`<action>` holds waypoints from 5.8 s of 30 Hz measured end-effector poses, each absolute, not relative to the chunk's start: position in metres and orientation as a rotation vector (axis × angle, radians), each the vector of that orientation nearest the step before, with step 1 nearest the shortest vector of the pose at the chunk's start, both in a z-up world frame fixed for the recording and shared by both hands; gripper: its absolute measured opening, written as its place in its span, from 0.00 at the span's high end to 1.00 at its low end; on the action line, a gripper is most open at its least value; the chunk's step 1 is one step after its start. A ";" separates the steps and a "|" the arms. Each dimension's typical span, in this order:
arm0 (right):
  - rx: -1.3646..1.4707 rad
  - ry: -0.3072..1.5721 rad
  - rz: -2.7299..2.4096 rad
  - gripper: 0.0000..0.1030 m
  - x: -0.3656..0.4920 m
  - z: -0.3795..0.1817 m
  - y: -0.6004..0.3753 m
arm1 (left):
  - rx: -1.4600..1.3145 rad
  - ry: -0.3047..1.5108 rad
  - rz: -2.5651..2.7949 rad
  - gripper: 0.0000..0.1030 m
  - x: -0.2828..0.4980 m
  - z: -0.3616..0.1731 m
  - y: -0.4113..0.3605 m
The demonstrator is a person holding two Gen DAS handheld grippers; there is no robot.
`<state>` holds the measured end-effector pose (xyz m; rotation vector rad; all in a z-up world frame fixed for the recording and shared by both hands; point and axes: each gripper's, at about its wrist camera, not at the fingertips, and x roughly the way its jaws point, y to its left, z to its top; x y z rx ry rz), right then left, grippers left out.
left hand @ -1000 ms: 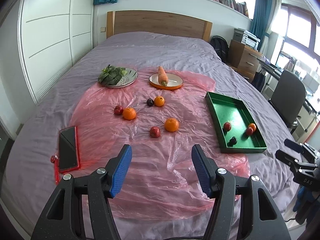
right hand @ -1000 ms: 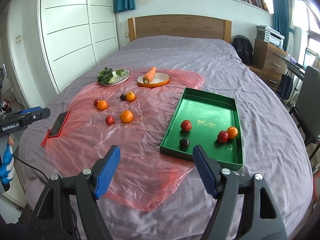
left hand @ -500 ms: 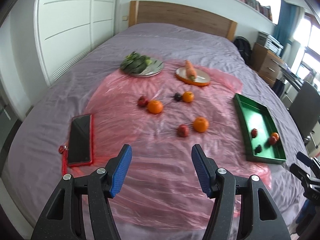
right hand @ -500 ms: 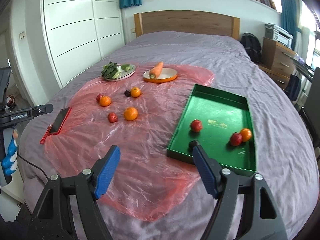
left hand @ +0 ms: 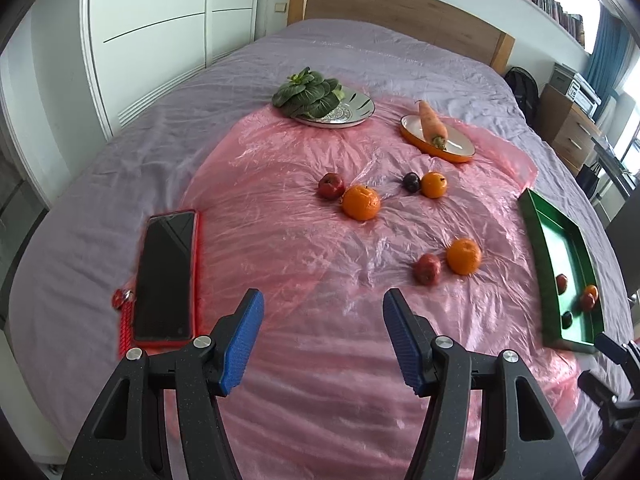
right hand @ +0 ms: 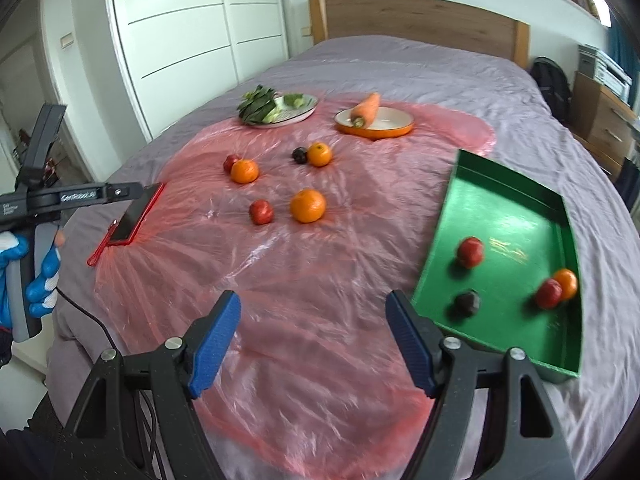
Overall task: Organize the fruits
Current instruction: 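Grasp a large orange with the left gripper while the right gripper grasps another orange, then lift both held oranges and carry them toward the green tray, then lower both oranges into the green tray and open both grippers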
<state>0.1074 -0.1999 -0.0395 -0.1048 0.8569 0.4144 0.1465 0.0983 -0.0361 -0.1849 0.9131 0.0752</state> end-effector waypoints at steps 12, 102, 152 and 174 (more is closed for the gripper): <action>-0.089 0.891 0.452 0.00 0.163 -0.069 -0.173 | -0.191 0.938 0.037 0.45 0.210 -0.053 0.079; -0.021 0.916 0.467 0.25 0.247 -0.095 -0.152 | -0.320 0.934 0.043 0.61 0.245 -0.071 0.102; 0.205 0.867 0.195 0.25 0.133 -0.078 -0.373 | -0.040 0.922 -0.275 0.61 0.212 -0.007 -0.139; 0.113 0.874 0.198 0.25 0.259 -0.089 -0.413 | 0.105 0.970 -0.413 0.61 0.299 -0.062 -0.257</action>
